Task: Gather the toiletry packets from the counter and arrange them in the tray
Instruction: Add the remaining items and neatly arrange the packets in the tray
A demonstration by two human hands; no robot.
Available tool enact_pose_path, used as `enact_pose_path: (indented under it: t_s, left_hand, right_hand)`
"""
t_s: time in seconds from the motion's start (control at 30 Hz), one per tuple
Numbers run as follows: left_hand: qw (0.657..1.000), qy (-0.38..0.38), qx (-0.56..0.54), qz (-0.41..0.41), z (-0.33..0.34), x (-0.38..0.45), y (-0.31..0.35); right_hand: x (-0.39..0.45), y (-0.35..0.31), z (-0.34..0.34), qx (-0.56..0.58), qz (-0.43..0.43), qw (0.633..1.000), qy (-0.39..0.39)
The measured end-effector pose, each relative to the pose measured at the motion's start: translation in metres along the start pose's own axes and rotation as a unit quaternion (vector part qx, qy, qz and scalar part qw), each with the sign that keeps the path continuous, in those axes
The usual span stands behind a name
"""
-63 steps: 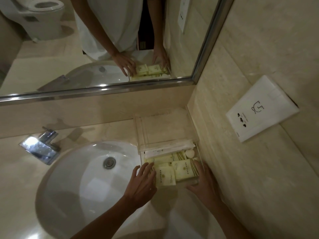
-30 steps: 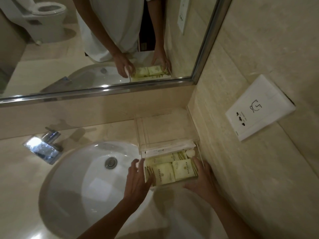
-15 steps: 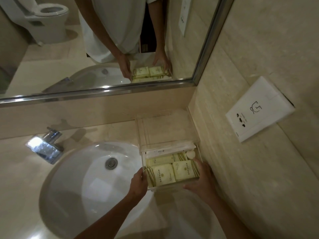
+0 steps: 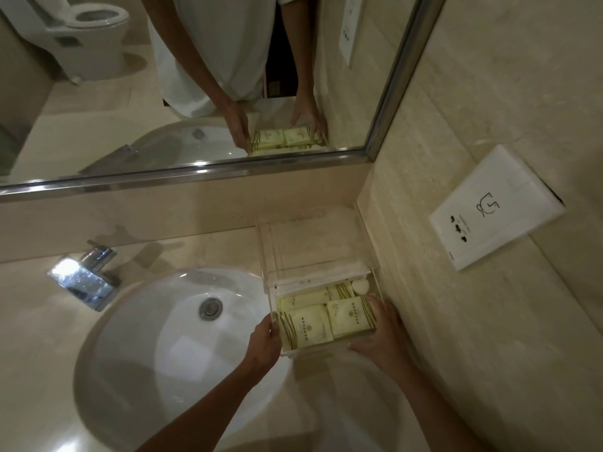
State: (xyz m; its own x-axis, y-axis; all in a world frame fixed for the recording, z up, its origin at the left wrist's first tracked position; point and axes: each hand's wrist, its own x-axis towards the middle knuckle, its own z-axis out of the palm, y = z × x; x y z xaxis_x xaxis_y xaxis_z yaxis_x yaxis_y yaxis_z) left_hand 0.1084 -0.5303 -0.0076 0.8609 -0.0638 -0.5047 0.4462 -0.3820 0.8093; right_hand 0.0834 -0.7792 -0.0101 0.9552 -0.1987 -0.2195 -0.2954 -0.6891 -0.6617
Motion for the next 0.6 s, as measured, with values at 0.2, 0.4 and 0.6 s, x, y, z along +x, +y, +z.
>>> enact_pose_path:
  t_s: [0.2, 0.4, 0.6]
  left_hand:
    - [0.955, 0.11, 0.228, 0.157, 0.002, -0.008, -0.009]
    - [0.788, -0.041, 0.548, 0.278, 0.013, -0.006, -0.015]
    - [0.761, -0.037, 0.582, 0.286, 0.011, 0.007, -0.007]
  right_hand:
    - [-0.009, -0.004, 0.008, -0.037, -0.003, 0.998, 0.042]
    - [-0.002, -0.002, 0.019, -0.049, 0.009, 0.997, 0.056]
    - [0.009, -0.003, 0.019, -0.072, 0.0, 0.996, 0.044]
